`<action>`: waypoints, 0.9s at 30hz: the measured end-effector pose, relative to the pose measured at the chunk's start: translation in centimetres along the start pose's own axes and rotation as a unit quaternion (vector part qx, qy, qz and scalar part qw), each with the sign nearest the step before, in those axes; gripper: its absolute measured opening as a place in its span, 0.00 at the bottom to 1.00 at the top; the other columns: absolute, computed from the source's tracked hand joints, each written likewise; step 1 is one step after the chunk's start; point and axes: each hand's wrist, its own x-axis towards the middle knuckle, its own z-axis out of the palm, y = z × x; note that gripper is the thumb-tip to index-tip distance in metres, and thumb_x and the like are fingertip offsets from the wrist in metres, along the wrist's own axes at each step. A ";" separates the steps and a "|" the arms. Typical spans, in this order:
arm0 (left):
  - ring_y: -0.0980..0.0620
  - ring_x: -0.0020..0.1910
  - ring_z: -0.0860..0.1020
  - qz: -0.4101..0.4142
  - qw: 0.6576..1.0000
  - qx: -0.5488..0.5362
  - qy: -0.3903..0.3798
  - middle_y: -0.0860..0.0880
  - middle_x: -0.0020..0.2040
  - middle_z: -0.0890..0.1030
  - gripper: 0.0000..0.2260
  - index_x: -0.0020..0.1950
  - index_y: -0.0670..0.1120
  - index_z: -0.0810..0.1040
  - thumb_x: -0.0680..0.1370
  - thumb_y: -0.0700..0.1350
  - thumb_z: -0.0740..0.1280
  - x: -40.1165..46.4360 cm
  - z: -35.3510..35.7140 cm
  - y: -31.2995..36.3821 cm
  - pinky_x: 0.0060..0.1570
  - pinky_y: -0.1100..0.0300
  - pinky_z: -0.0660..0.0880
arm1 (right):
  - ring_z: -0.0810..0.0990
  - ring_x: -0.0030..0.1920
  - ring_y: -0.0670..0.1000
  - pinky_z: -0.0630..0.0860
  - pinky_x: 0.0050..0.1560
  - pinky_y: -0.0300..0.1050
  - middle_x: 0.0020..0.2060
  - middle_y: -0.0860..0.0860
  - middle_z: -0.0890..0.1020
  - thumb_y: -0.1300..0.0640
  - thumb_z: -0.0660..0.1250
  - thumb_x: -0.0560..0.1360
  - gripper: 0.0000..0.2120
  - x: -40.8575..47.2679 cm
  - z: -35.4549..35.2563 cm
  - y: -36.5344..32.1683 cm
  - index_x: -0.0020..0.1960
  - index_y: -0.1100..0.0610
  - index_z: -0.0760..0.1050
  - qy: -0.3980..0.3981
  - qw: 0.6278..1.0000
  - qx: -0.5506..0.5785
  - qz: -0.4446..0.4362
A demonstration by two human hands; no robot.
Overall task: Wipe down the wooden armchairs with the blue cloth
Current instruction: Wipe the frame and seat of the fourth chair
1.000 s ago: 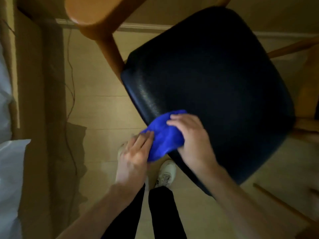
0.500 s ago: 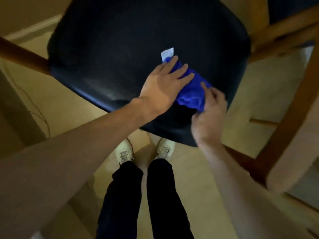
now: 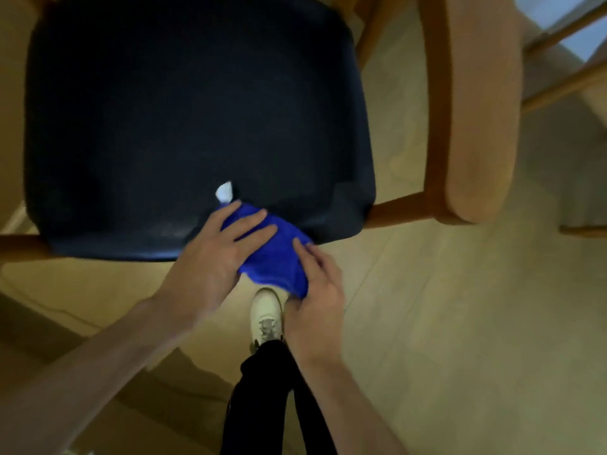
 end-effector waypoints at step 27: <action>0.49 0.73 0.63 0.237 0.971 0.021 -0.003 0.44 0.72 0.71 0.16 0.67 0.39 0.76 0.79 0.36 0.62 16.8 -0.7 6.0 0.69 0.73 0.49 | 0.72 0.52 0.31 0.65 0.54 0.22 0.58 0.47 0.75 0.71 0.63 0.73 0.27 5.8 -0.6 0.6 0.69 0.55 0.72 0.269 0.945 0.135 0.127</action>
